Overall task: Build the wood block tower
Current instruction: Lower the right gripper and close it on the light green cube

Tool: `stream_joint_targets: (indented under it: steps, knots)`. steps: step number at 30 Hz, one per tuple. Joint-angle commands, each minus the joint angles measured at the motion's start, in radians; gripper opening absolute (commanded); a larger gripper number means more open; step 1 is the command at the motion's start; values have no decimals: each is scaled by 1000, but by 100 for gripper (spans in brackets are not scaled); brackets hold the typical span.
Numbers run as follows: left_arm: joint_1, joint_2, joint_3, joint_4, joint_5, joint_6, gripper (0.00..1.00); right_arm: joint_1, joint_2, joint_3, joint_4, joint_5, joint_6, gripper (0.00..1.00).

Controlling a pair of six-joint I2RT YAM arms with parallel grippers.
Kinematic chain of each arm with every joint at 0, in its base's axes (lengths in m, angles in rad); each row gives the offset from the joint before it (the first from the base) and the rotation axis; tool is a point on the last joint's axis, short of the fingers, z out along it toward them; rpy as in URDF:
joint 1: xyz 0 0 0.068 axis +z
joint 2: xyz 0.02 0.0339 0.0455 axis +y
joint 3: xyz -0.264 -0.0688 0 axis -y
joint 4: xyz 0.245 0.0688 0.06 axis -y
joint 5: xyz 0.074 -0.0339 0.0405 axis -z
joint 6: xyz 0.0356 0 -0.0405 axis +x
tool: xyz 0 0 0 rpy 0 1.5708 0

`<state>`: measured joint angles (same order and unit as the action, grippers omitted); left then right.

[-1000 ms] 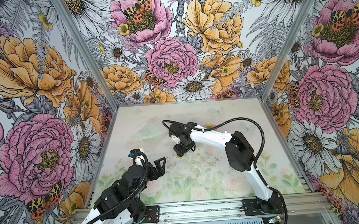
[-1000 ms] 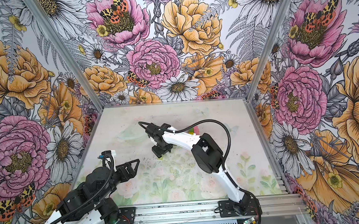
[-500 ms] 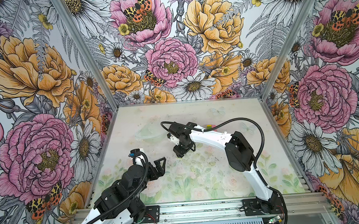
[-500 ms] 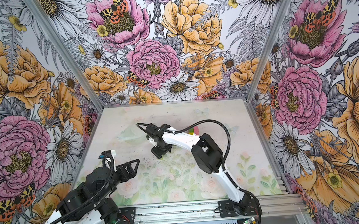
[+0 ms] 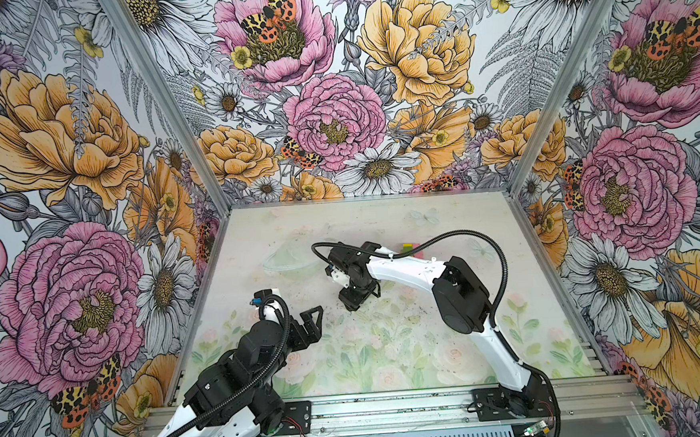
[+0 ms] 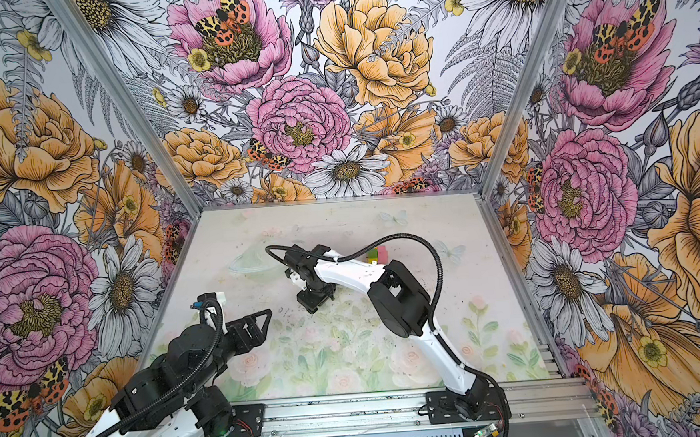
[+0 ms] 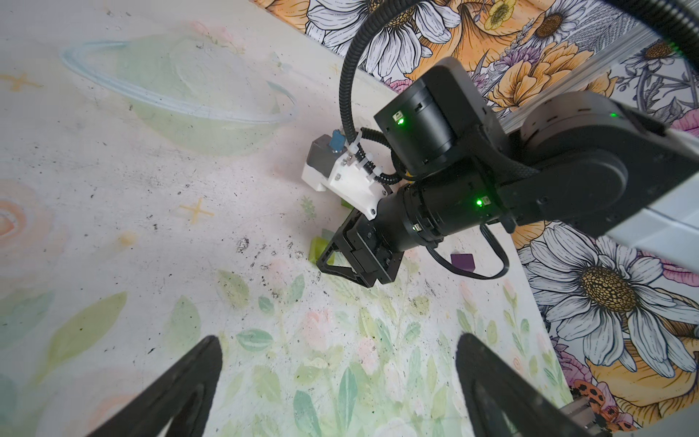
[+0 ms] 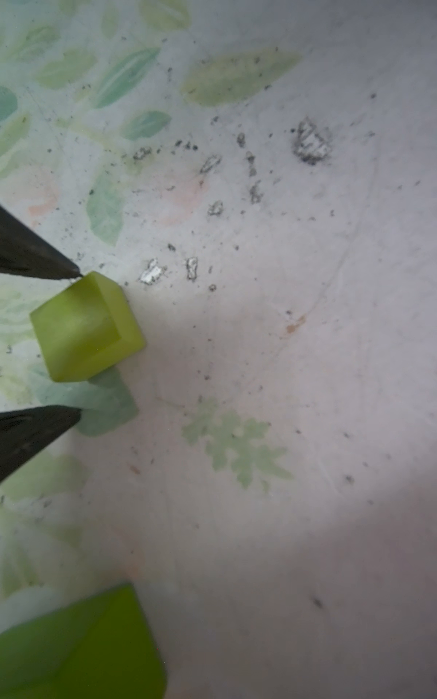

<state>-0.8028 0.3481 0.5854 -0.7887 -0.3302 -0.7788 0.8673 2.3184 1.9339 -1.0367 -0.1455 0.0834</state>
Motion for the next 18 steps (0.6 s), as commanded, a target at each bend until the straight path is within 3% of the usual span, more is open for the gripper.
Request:
stream_joint_targets:
  steps: [1,10,18]
  knots:
    - [-6,2,21,2,-27,19,98,4,18,24,-2,-14,-23,56]
    - [-6,-4,16,2,-32,17,98,6,56,69,-17,-10,-33,54]
    - [-6,-9,14,1,-33,17,98,6,54,70,-20,15,-33,45]
